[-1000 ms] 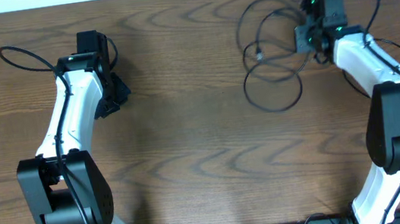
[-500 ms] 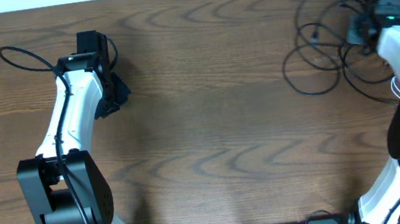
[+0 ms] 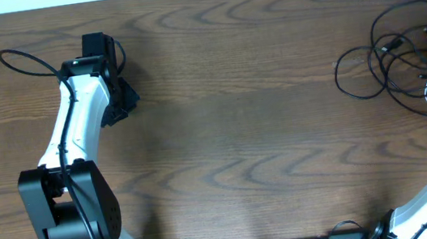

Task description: Untangle cables

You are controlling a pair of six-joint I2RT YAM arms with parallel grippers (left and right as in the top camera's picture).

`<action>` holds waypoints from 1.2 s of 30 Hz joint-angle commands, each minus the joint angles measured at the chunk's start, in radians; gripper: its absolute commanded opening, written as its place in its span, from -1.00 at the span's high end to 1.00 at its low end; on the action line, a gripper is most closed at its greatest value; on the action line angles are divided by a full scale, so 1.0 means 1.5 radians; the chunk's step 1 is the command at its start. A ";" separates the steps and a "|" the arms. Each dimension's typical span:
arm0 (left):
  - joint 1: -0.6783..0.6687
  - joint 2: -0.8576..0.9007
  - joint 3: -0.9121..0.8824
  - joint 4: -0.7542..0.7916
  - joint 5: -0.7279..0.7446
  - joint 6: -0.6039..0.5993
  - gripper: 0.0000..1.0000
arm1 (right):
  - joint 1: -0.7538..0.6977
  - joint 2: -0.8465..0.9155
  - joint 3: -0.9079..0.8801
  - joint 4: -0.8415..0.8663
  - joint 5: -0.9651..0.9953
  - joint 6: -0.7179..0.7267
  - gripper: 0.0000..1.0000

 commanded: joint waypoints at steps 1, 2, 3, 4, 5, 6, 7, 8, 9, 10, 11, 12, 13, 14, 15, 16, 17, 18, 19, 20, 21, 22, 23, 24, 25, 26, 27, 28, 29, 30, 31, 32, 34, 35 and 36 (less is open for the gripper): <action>-0.001 0.007 -0.003 -0.003 -0.013 -0.008 0.43 | -0.002 0.005 0.012 0.000 -0.056 -0.003 -0.08; -0.001 0.007 -0.003 -0.003 -0.013 -0.008 0.43 | -0.002 0.005 0.012 0.000 -0.063 -0.008 -0.20; -0.001 0.007 -0.003 -0.003 -0.013 -0.008 0.43 | -0.002 0.005 0.012 0.001 -0.072 -0.016 -0.35; -0.001 0.007 -0.003 -0.003 -0.013 -0.008 0.43 | -0.002 0.004 0.012 0.002 -0.084 -0.020 -0.52; -0.001 0.007 -0.003 -0.003 -0.013 -0.008 0.43 | -0.002 0.004 0.012 0.004 -0.096 -0.020 -0.69; -0.001 0.007 -0.003 -0.003 -0.013 -0.008 0.43 | -0.002 0.004 0.012 0.007 -0.117 -0.020 -0.86; -0.001 0.007 -0.003 -0.003 -0.013 -0.008 0.43 | -0.002 0.004 0.012 0.012 -0.134 -0.020 -0.93; -0.001 0.007 -0.003 -0.003 -0.013 -0.008 0.43 | -0.002 0.004 0.012 0.017 -0.148 -0.020 -0.99; -0.001 0.007 -0.003 -0.003 -0.013 -0.008 0.43 | -0.002 0.004 0.012 0.022 -0.161 -0.020 -0.99; -0.001 0.007 -0.003 -0.003 -0.013 -0.008 0.43 | -0.002 0.004 0.012 0.027 -0.171 -0.019 -0.99; -0.001 0.007 -0.003 -0.003 -0.013 -0.008 0.43 | -0.002 0.004 0.012 0.034 -0.178 -0.019 -0.99; -0.001 0.007 -0.003 -0.003 -0.013 -0.008 0.43 | -0.002 0.004 0.012 0.039 -0.183 -0.019 -0.99; -0.001 0.007 -0.003 -0.003 -0.013 -0.008 0.43 | -0.002 0.004 0.012 0.045 -0.186 -0.016 -0.99; -0.001 0.007 -0.003 -0.003 -0.013 -0.008 0.43 | -0.001 0.004 0.012 0.053 -0.190 -0.005 -0.98; -0.001 0.007 -0.003 -0.002 -0.013 -0.008 0.43 | -0.001 0.004 0.012 0.057 -0.197 0.006 -0.99; -0.001 0.007 -0.003 -0.001 -0.013 -0.008 0.43 | -0.001 0.004 0.012 0.061 -0.210 0.014 -0.98; -0.001 0.007 -0.003 -0.001 -0.013 -0.008 0.43 | 0.000 0.004 0.012 0.067 -0.229 0.019 -0.99; -0.001 0.007 -0.003 0.000 -0.013 -0.008 0.44 | 0.002 0.004 0.012 0.074 -0.254 0.018 -0.99; -0.001 0.007 -0.003 0.000 -0.013 -0.008 0.43 | 0.003 0.004 0.012 0.080 -0.273 0.018 -0.98; -0.001 0.007 -0.003 0.000 -0.013 -0.008 0.43 | 0.005 0.004 0.012 0.089 -0.303 0.018 -0.99; -0.001 0.007 -0.003 0.001 -0.013 -0.008 0.43 | 0.007 0.004 0.012 0.098 -0.336 0.018 -0.99; -0.001 0.007 -0.003 0.001 -0.013 -0.008 0.43 | 0.010 0.004 0.012 0.105 -0.363 0.018 -0.98; -0.001 0.007 -0.003 0.002 -0.013 -0.008 0.43 | 0.013 0.004 0.012 0.114 -0.399 0.018 -0.99; -0.001 0.007 -0.003 0.001 -0.013 -0.008 0.43 | 0.016 0.004 0.012 0.119 -0.414 0.018 -0.98; -0.001 0.007 -0.003 0.001 -0.013 -0.008 0.43 | 0.020 0.004 0.012 0.124 -0.422 0.018 -0.99; -0.001 0.007 -0.003 0.001 -0.013 -0.008 0.43 | 0.022 0.004 0.012 0.126 -0.426 0.018 -0.99; -0.001 0.007 -0.003 0.001 -0.013 -0.008 0.43 | 0.026 0.004 0.012 0.126 -0.426 0.018 -0.98; -0.001 0.007 -0.003 0.001 -0.013 -0.008 0.43 | 0.029 0.004 0.012 0.126 -0.426 0.018 -0.98; -0.001 0.007 -0.003 0.001 -0.013 -0.008 0.43 | 0.033 0.005 0.012 0.125 -0.426 0.018 -0.99; -0.001 0.007 -0.003 0.002 -0.013 -0.008 0.43 | 0.036 0.005 0.012 0.125 -0.426 0.018 -0.99; -0.001 0.007 -0.003 0.002 -0.013 -0.008 0.43 | 0.039 0.005 0.012 0.125 -0.426 0.018 -0.99; -0.001 0.007 -0.003 0.002 -0.013 -0.008 0.43 | 0.043 0.005 0.012 0.125 -0.425 0.018 -0.99; -0.001 0.007 -0.003 0.002 -0.013 -0.008 0.42 | 0.047 0.005 0.012 0.125 -0.423 0.018 -0.99; -0.001 0.007 -0.003 0.002 -0.013 -0.008 0.23 | 0.048 0.005 0.012 0.125 -0.423 0.018 -0.98; -0.001 0.007 -0.003 0.002 -0.013 -0.008 0.10 | 0.048 0.005 0.012 0.125 -0.423 0.018 -0.99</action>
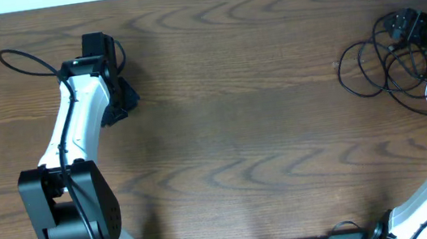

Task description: Untangle cables

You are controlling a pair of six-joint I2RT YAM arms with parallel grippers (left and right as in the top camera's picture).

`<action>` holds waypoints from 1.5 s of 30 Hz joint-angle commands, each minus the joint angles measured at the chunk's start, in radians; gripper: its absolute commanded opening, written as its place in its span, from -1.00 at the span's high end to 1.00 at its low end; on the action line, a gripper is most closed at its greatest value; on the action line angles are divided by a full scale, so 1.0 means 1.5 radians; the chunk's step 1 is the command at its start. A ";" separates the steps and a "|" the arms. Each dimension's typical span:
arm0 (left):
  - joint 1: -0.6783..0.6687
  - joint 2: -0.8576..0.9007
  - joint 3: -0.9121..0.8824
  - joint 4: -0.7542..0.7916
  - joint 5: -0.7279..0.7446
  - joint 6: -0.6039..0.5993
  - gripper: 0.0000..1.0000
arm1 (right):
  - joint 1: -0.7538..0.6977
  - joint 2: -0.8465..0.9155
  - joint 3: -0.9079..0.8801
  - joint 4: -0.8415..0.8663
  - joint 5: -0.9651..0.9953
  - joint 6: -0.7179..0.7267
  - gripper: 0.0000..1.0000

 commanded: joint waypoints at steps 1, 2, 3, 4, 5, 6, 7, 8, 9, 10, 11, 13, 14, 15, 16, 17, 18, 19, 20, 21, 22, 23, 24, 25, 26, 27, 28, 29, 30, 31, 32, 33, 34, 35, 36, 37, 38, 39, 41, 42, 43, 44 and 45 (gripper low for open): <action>0.000 0.007 -0.003 -0.001 -0.014 -0.004 -0.05 | 0.006 0.005 0.012 0.000 -0.015 0.006 -0.98; 0.000 0.007 -0.003 -0.001 -0.014 -0.004 -0.51 | 0.006 0.005 0.012 0.000 -0.015 0.006 -0.99; 0.000 0.007 -0.003 -0.001 -0.014 -0.004 -0.95 | 0.006 0.005 0.012 0.000 -0.015 0.006 -0.99; 0.000 0.007 -0.003 -0.001 -0.014 -0.004 -0.96 | 0.006 0.005 0.012 0.000 -0.015 0.006 -0.99; 0.000 0.007 -0.003 -0.001 -0.014 -0.004 -0.96 | 0.006 0.005 0.012 0.000 -0.015 0.006 -0.99; 0.000 0.007 -0.003 -0.002 -0.014 -0.004 -0.96 | 0.006 0.005 0.012 0.000 -0.015 0.006 -0.99; 0.000 0.007 -0.003 -0.002 -0.013 -0.004 -0.96 | 0.006 0.005 0.012 0.000 -0.015 0.006 -0.98; 0.000 0.007 -0.003 -0.002 -0.014 -0.004 -0.96 | 0.006 0.005 0.012 0.000 -0.015 0.006 -0.99; 0.000 0.007 -0.003 -0.002 -0.014 -0.004 -0.96 | 0.006 0.005 0.012 0.000 -0.015 0.006 -0.99; 0.000 0.007 -0.003 -0.002 -0.014 -0.004 -0.96 | 0.006 0.005 0.012 0.000 -0.015 0.006 -0.99; 0.000 0.007 -0.003 -0.002 -0.014 -0.004 -0.96 | 0.006 0.005 0.012 0.000 -0.015 0.006 -0.99; 0.000 0.007 -0.003 -0.002 -0.014 -0.004 -0.96 | 0.006 0.005 0.012 0.000 -0.015 0.006 -0.99; 0.000 0.007 -0.003 -0.002 -0.014 -0.004 -0.96 | 0.006 0.005 0.012 0.000 -0.015 0.006 -0.99; 0.000 0.007 -0.003 -0.002 -0.014 -0.004 -0.95 | 0.006 0.005 0.012 0.000 -0.015 0.006 -0.99; 0.000 0.007 -0.003 -0.002 -0.014 -0.004 -0.96 | 0.006 0.005 0.012 0.000 -0.015 0.006 -0.98; 0.000 0.007 -0.003 -0.002 -0.014 -0.004 -0.96 | 0.006 0.005 0.012 0.000 -0.015 0.006 -0.99; 0.000 0.007 -0.003 -0.002 -0.014 -0.004 -0.96 | 0.006 0.005 0.012 0.000 -0.015 0.006 -0.98; 0.000 0.007 -0.003 -0.002 -0.014 -0.004 -0.96 | 0.006 0.005 0.012 0.000 -0.015 0.006 -0.98; 0.000 0.007 -0.003 -0.002 -0.014 -0.004 -0.96 | 0.006 0.005 0.012 0.000 -0.015 0.006 -0.98; 0.000 0.007 -0.003 -0.002 -0.014 -0.004 -0.96 | 0.006 0.005 0.012 0.000 -0.015 0.006 -0.98; 0.000 0.007 -0.003 -0.002 -0.014 -0.004 -0.96 | 0.006 0.005 0.012 0.000 -0.015 0.006 -0.98; 0.000 0.007 -0.003 -0.002 -0.014 -0.004 -0.96 | 0.006 0.005 0.012 0.000 -0.015 0.006 -0.99; 0.000 0.007 -0.003 -0.002 -0.014 -0.004 -0.96 | 0.006 0.005 0.012 0.000 -0.015 0.006 -0.99; 0.000 0.007 -0.003 -0.002 -0.014 -0.004 -0.95 | 0.006 0.005 0.012 0.000 -0.015 0.006 -0.98; 0.000 0.007 -0.003 -0.002 -0.014 -0.004 -0.96 | 0.006 0.005 0.012 0.000 -0.015 0.006 -0.99; 0.000 0.007 -0.003 -0.002 -0.014 -0.004 -0.96 | 0.006 0.005 0.012 0.000 -0.015 0.006 -0.98; 0.000 0.007 -0.003 -0.002 -0.014 -0.004 -0.96 | 0.006 0.005 0.012 0.000 -0.015 0.006 -0.98; 0.000 0.007 -0.003 -0.002 -0.014 -0.004 -0.96 | 0.006 0.005 0.012 0.000 -0.015 0.006 -0.98; 0.000 0.007 -0.003 -0.002 -0.014 -0.004 -0.96 | 0.006 0.005 0.012 0.000 -0.015 0.006 -0.98; 0.000 0.007 -0.003 -0.002 -0.014 -0.004 -0.96 | 0.006 0.005 0.012 0.000 -0.015 0.006 -0.99; 0.000 0.007 -0.003 -0.002 -0.014 -0.004 -0.96 | 0.006 0.005 0.012 0.000 -0.015 0.006 -0.99; 0.000 0.007 -0.003 -0.002 -0.014 -0.004 -0.96 | 0.006 0.005 0.012 0.000 -0.015 0.006 -0.99; 0.000 0.007 -0.003 -0.002 -0.014 -0.004 -0.96 | 0.006 0.005 0.012 0.000 -0.015 0.006 -0.98; 0.000 0.007 -0.003 -0.002 -0.014 -0.004 -0.96 | 0.006 0.005 0.012 0.000 -0.015 0.006 -0.98; 0.000 0.007 -0.003 -0.002 -0.014 -0.004 -0.96 | 0.006 0.005 0.012 0.000 -0.015 0.006 -0.99; 0.000 0.007 -0.003 -0.002 -0.014 -0.004 -0.96 | 0.006 0.005 0.012 0.000 -0.015 0.006 -0.99; 0.000 0.007 -0.003 -0.002 -0.014 -0.004 -0.96 | 0.006 0.005 0.012 0.000 -0.015 0.006 -0.99; 0.000 0.007 -0.003 -0.002 -0.014 -0.004 -0.96 | 0.006 0.005 0.012 0.000 -0.015 0.006 -0.99; 0.000 0.007 -0.003 -0.002 -0.014 -0.004 -0.96 | 0.006 0.005 0.012 0.000 -0.015 0.006 -0.98; 0.000 0.007 -0.003 -0.002 -0.014 -0.004 -0.96 | 0.006 0.005 0.012 0.000 -0.015 0.006 -0.99; 0.000 0.007 -0.003 -0.002 -0.014 -0.004 -0.96 | 0.006 0.005 0.012 0.000 -0.015 0.006 -0.99; 0.000 0.007 -0.003 -0.002 -0.014 -0.004 -0.96 | 0.006 0.005 0.012 0.000 -0.015 0.006 -0.99; 0.000 0.007 -0.003 -0.002 -0.014 -0.004 -0.95 | 0.006 0.005 0.012 0.000 -0.015 0.006 -0.99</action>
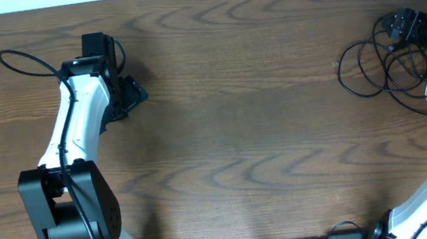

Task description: Untangle cables

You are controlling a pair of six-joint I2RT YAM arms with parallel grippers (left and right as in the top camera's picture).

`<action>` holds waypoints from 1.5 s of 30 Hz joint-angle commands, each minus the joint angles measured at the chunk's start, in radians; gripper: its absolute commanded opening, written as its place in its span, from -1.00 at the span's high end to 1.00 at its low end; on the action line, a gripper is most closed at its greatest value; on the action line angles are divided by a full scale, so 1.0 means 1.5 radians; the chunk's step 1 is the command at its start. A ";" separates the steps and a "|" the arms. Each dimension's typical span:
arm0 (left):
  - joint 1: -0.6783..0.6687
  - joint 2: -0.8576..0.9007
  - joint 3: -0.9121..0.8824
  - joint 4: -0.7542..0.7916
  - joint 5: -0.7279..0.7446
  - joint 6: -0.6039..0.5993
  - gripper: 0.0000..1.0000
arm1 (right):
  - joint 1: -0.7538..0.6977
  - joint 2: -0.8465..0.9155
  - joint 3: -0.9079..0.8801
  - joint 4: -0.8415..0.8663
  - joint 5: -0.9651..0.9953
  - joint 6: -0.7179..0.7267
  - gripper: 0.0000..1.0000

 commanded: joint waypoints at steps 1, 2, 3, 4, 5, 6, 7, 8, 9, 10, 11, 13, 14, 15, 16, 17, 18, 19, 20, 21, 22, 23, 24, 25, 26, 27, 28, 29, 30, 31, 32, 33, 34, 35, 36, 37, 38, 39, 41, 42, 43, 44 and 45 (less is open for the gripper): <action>0.000 0.007 -0.003 -0.002 -0.013 -0.004 -0.96 | 0.003 0.005 0.012 0.000 -0.011 0.006 -0.99; 0.000 0.007 -0.003 -0.002 -0.013 -0.004 -0.96 | 0.003 0.005 0.012 0.000 -0.011 0.006 -0.99; 0.000 0.007 -0.003 -0.002 -0.013 -0.004 -0.96 | 0.003 0.005 0.012 0.000 -0.011 0.006 -0.99; 0.000 0.007 -0.003 -0.002 -0.013 -0.004 -0.96 | 0.003 0.005 0.012 0.000 -0.011 0.006 -0.98; 0.000 0.007 -0.003 -0.002 -0.013 -0.004 -0.95 | 0.003 0.005 0.012 0.000 -0.011 0.006 -0.99; 0.000 0.007 -0.003 -0.002 -0.013 -0.004 -0.96 | 0.003 0.005 0.012 0.000 -0.011 0.006 -0.99; 0.000 0.007 -0.003 -0.002 -0.013 -0.004 -0.96 | 0.003 0.005 0.012 0.000 -0.011 0.006 -0.99; 0.000 0.007 -0.003 -0.002 -0.013 -0.004 -0.96 | 0.003 0.005 0.012 0.000 -0.011 0.006 -0.99; 0.001 0.007 -0.003 -0.002 -0.013 -0.004 -0.96 | 0.003 0.005 0.012 0.000 -0.011 0.006 -0.98; 0.000 0.007 -0.003 -0.002 -0.013 -0.004 -0.96 | 0.003 0.005 0.012 0.000 -0.011 0.006 -0.99; 0.000 0.007 -0.003 -0.002 -0.013 -0.004 -0.95 | 0.003 0.005 0.012 0.000 -0.011 0.006 -0.98; 0.000 0.007 -0.003 -0.002 -0.013 -0.004 -0.96 | 0.003 0.005 0.012 0.000 -0.011 0.006 -0.99; 0.000 0.007 -0.003 -0.002 -0.013 -0.004 -0.96 | 0.003 0.005 0.012 0.000 -0.011 0.006 -0.99; 0.000 0.007 -0.003 -0.002 -0.013 -0.004 -0.95 | 0.003 0.005 0.012 0.001 -0.011 0.006 -0.99; 0.000 0.007 -0.003 -0.002 -0.013 -0.004 -0.96 | 0.003 0.005 0.012 0.000 -0.011 0.006 -0.99; 0.000 0.008 -0.003 -0.002 -0.013 -0.004 -0.96 | 0.003 0.005 0.012 0.000 -0.011 0.006 -0.99; 0.000 0.008 -0.003 -0.002 -0.013 -0.004 -0.96 | 0.003 0.005 0.012 0.000 -0.011 0.006 -0.99; 0.000 0.007 -0.003 -0.002 -0.013 -0.004 -0.96 | 0.003 0.005 0.012 0.000 -0.011 0.006 -0.98; 0.000 0.007 -0.003 -0.002 -0.013 -0.004 -0.96 | 0.003 0.005 0.012 0.001 -0.011 0.006 -0.98; 0.000 0.007 -0.003 -0.002 -0.013 -0.004 -0.96 | 0.003 0.005 0.012 0.000 -0.011 0.006 -0.99; 0.000 0.007 -0.003 -0.002 -0.013 -0.004 -0.96 | 0.003 0.005 0.012 0.000 -0.011 0.006 -0.99; 0.000 0.007 -0.003 -0.002 -0.013 -0.004 -0.96 | 0.003 0.004 0.012 0.000 -0.011 0.006 -0.99; 0.000 0.005 -0.003 -0.002 -0.013 -0.004 -0.96 | 0.003 0.005 0.012 0.000 -0.011 0.006 -0.99; 0.000 0.003 -0.003 -0.002 -0.013 -0.004 -0.96 | 0.003 0.004 0.012 0.000 -0.011 0.006 -0.99; 0.000 -0.001 -0.003 -0.002 -0.013 -0.004 -0.96 | 0.003 0.005 0.012 0.000 -0.011 0.006 -0.98; 0.000 -0.007 -0.003 -0.002 -0.013 -0.004 -0.96 | 0.003 0.005 0.012 0.000 -0.011 0.006 -0.98; 0.000 -0.013 -0.003 -0.002 -0.013 -0.004 -0.96 | 0.003 0.005 0.012 0.000 -0.011 0.006 -0.99; 0.000 -0.022 -0.003 -0.002 -0.013 -0.004 -0.96 | 0.003 0.005 0.012 0.000 -0.011 0.006 -0.99; 0.000 -0.033 -0.003 -0.002 -0.013 -0.004 -0.96 | 0.003 0.005 0.012 0.001 -0.011 0.006 -0.99; 0.000 -0.048 -0.003 -0.002 -0.013 -0.004 -0.96 | 0.003 0.005 0.012 0.000 -0.011 0.006 -0.98; 0.000 -0.060 -0.003 -0.002 -0.013 -0.004 -0.96 | 0.003 0.005 0.012 0.000 -0.011 0.006 -0.99; 0.000 -0.078 -0.003 -0.002 -0.013 -0.004 -0.96 | 0.003 0.005 0.012 0.001 -0.011 0.006 -0.98; 0.000 -0.093 -0.003 -0.002 -0.013 -0.004 -0.96 | 0.003 0.005 0.012 0.001 -0.011 0.006 -0.98; 0.000 -0.109 -0.003 -0.002 -0.013 -0.004 -0.96 | 0.003 0.005 0.012 0.000 -0.011 0.006 -0.98; 0.000 -0.124 -0.003 -0.002 -0.013 -0.004 -0.96 | 0.003 0.005 0.012 0.000 -0.011 0.006 -0.99; 0.000 -0.141 -0.003 -0.002 -0.013 -0.004 -0.95 | 0.003 0.005 0.012 0.000 -0.011 0.006 -0.99; 0.000 -0.154 -0.003 -0.002 -0.013 -0.004 -0.95 | 0.003 0.005 0.012 0.000 -0.011 0.006 -0.99; 0.000 -0.169 -0.003 -0.002 -0.013 -0.004 -0.96 | 0.003 0.005 0.012 0.001 -0.011 0.006 -0.99; 0.000 -0.193 -0.003 -0.002 -0.013 -0.004 -0.96 | 0.003 0.005 0.012 0.000 -0.011 0.006 -0.99; 0.000 -0.203 -0.003 -0.002 -0.013 -0.004 -0.96 | 0.003 0.005 0.012 0.000 -0.011 0.006 -0.99; 0.000 -0.210 -0.003 -0.002 -0.013 -0.004 -0.96 | 0.003 0.005 0.012 0.000 -0.011 0.006 -0.99; 0.000 -0.217 -0.003 -0.002 -0.013 -0.004 -0.96 | 0.003 0.005 0.012 0.001 -0.011 0.006 -0.99; 0.000 -0.223 -0.003 -0.002 -0.013 -0.004 -0.96 | 0.003 0.005 0.012 0.000 -0.011 0.006 -0.99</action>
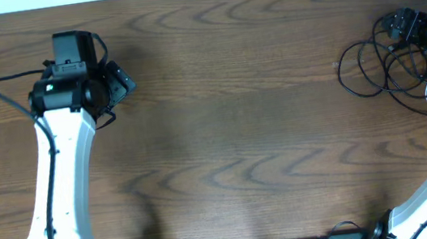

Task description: Untangle cables

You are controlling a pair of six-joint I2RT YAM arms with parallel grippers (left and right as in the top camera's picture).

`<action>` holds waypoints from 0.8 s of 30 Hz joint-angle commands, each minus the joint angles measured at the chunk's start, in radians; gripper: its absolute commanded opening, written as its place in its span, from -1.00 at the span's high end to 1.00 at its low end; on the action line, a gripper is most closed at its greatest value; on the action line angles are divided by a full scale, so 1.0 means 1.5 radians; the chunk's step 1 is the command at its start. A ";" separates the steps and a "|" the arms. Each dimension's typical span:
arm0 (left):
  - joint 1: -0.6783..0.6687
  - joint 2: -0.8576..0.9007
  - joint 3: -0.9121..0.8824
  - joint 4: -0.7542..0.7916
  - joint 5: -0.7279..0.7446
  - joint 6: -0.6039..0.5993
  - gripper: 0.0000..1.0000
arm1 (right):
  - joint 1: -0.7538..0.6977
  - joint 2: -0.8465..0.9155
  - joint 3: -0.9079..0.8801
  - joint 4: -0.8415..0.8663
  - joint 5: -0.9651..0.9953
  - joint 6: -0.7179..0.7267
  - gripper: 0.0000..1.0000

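A tangle of black cables [370, 67] lies in loops at the far right of the wooden table, with a thin white cable coiled at its lower right edge. My right gripper [392, 28] sits at the top of the tangle, shut on a black cable there, and a green light glows on its wrist. My left gripper [119, 84] is far off at the upper left, open and empty, pointing right over bare wood.
The wooden table [232, 133] stretches wide between the two arms. The left arm's own black cable runs off the left edge. The table's back edge meets a white strip along the top of the view.
The left arm has stretched out, and its wrist now sits farther left and slightly higher, with the gripper a little up and left. The right gripper and the cables have not moved.
The right gripper was first low at the right edge, beside the white cable. Then it was higher, at the top of the tangle, and the black loops had shifted toward it. It has stayed there since. The left gripper stayed at the upper left, and lately that arm moved.
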 commanded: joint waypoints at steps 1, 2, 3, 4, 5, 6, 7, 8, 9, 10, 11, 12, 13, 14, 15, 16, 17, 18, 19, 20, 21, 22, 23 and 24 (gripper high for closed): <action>0.000 -0.018 -0.002 -0.002 -0.013 -0.004 -0.96 | 0.003 0.005 0.012 0.000 -0.011 0.006 -0.98; 0.000 -0.024 -0.002 -0.002 -0.013 -0.004 -0.96 | 0.003 0.005 0.012 0.000 -0.011 0.006 -0.99; 0.000 -0.027 -0.002 -0.002 -0.013 -0.004 -0.96 | 0.003 0.005 0.012 0.001 -0.011 0.006 -0.98; 0.000 -0.031 -0.002 -0.002 -0.013 -0.003 -0.96 | 0.003 0.005 0.012 0.000 -0.011 0.006 -0.99; 0.000 -0.033 -0.002 0.002 -0.028 0.001 -0.96 | 0.003 0.005 0.012 0.000 -0.011 0.006 -0.99; 0.000 -0.033 -0.002 -0.002 -0.040 0.001 -0.95 | 0.003 0.005 0.012 0.000 -0.011 0.006 -0.99; 0.000 -0.033 -0.002 -0.004 -0.041 0.001 -0.96 | 0.003 0.005 0.012 0.000 -0.011 0.006 -0.99; 0.000 -0.030 -0.002 -0.003 -0.040 0.001 -0.96 | 0.003 0.005 0.012 0.000 -0.011 0.006 -0.98; -0.002 -0.025 -0.004 -0.001 -0.040 0.001 -0.95 | 0.003 0.005 0.012 0.000 -0.011 0.006 -0.99; -0.004 -0.020 -0.008 0.006 -0.041 0.002 -0.95 | 0.003 0.005 0.012 0.001 -0.011 0.006 -0.99; -0.005 -0.016 -0.014 0.016 -0.041 0.005 -0.96 | 0.003 0.005 0.012 0.001 -0.011 0.006 -0.99; -0.005 -0.013 -0.024 0.032 -0.040 0.006 -0.96 | 0.003 0.005 0.012 0.001 -0.011 0.006 -0.98; -0.005 -0.012 -0.036 0.048 -0.040 0.006 -0.96 | 0.003 0.005 0.012 0.000 -0.011 0.006 -0.99; -0.006 -0.012 -0.054 0.071 -0.038 0.006 -0.96 | 0.003 0.005 0.012 0.000 -0.011 0.006 -0.98; -0.006 -0.012 -0.074 0.099 -0.037 0.006 -0.96 | 0.003 0.005 0.012 0.000 -0.011 0.006 -0.99; -0.006 -0.013 -0.095 0.131 -0.035 0.006 -0.96 | 0.003 0.005 0.012 0.001 -0.011 0.006 -0.99; -0.008 -0.013 -0.118 0.164 -0.033 0.007 -0.96 | 0.003 0.005 0.012 0.000 -0.011 0.006 -0.98; -0.009 -0.014 -0.143 0.198 -0.031 0.009 -0.95 | 0.003 0.005 0.012 0.000 -0.011 0.006 -0.99; -0.011 -0.014 -0.165 0.227 -0.027 0.014 -0.96 | 0.003 0.005 0.012 0.000 -0.011 0.006 -0.99; -0.011 -0.016 -0.193 0.264 -0.019 0.022 -0.96 | 0.003 0.005 0.012 0.000 -0.011 0.006 -0.99; -0.011 -0.017 -0.222 0.302 -0.011 0.028 -0.95 | 0.003 0.005 0.012 0.000 -0.011 0.006 -0.99; -0.010 -0.017 -0.253 0.340 -0.002 0.032 -0.96 | 0.003 0.005 0.012 0.001 -0.011 0.006 -0.99; -0.010 -0.017 -0.282 0.375 0.003 0.031 -0.96 | 0.003 0.005 0.012 0.000 -0.011 0.006 -0.99; -0.010 -0.018 -0.313 0.414 0.006 0.031 -0.96 | 0.003 0.005 0.012 0.000 -0.011 0.006 -0.99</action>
